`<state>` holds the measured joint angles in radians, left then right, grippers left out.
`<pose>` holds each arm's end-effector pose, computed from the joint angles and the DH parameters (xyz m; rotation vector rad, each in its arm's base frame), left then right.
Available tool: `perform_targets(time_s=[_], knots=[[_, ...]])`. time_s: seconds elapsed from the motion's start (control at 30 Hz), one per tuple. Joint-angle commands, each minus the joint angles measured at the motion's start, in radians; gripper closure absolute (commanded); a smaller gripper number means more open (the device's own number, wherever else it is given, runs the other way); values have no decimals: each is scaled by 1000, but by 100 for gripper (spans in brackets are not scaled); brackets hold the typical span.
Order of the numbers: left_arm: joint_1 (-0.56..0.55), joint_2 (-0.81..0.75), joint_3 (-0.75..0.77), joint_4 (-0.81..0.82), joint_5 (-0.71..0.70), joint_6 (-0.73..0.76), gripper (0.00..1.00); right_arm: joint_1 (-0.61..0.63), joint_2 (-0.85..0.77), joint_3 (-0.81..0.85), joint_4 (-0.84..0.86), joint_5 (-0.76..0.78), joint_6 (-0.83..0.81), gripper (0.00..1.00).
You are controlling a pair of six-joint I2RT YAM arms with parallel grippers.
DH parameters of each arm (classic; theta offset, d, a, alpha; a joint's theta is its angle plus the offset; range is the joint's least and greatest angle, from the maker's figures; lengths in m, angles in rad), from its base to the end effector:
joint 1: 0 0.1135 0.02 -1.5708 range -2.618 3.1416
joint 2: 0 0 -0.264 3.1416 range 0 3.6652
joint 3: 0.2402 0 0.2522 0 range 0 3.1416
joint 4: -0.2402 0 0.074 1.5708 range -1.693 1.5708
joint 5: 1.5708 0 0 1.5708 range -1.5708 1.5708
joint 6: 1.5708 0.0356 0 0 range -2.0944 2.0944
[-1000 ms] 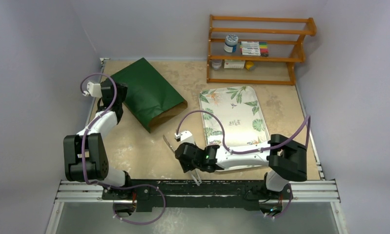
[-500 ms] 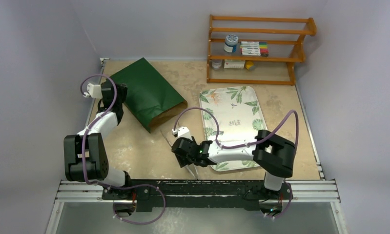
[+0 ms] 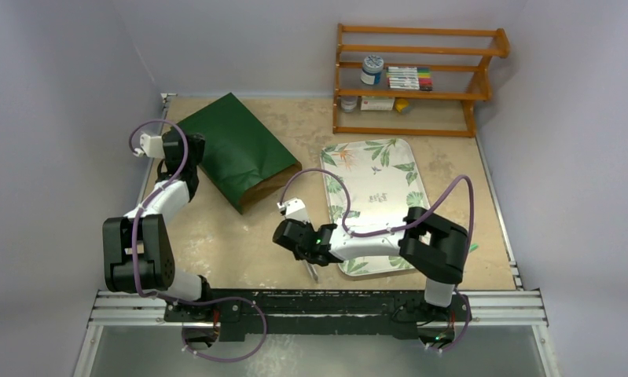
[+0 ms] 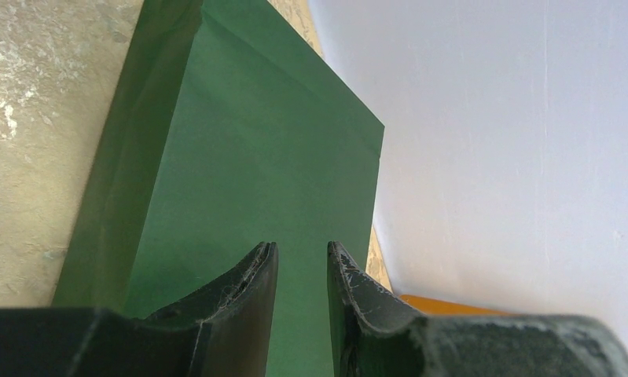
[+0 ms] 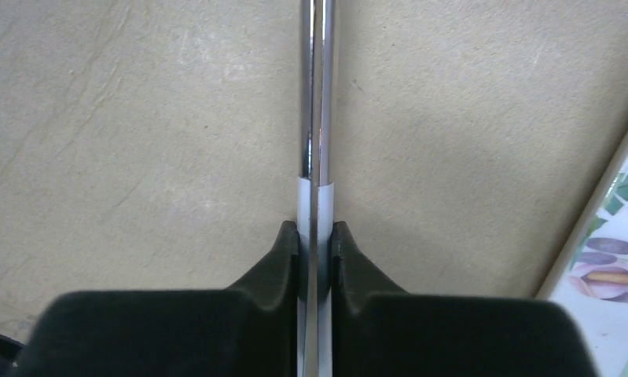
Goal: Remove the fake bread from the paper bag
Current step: Pick up the clamp at the center of the board, then take out the fake bread from the paper bag.
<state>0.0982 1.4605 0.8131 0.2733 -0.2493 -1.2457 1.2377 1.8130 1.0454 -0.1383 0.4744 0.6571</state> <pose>0.3211 0.0405 0.2364 -1.3520 1.4306 -0.5193 0.1352 0.3410 0.1597 -0.4872 2.3199 0.3288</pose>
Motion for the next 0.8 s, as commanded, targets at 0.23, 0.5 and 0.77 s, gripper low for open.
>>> perform_targets(time_s=[0.23, 0.5, 0.77], knots=[[11, 13, 3, 53, -21, -11, 71, -3, -118, 24, -126, 68, 7, 100], [11, 20, 24, 43, -20, -6, 71, 2, -208, 54, -157, 21, 16, 95], [9, 26, 45, 32, -12, -10, 71, -16, -102, 156, -155, -22, -42, 85]])
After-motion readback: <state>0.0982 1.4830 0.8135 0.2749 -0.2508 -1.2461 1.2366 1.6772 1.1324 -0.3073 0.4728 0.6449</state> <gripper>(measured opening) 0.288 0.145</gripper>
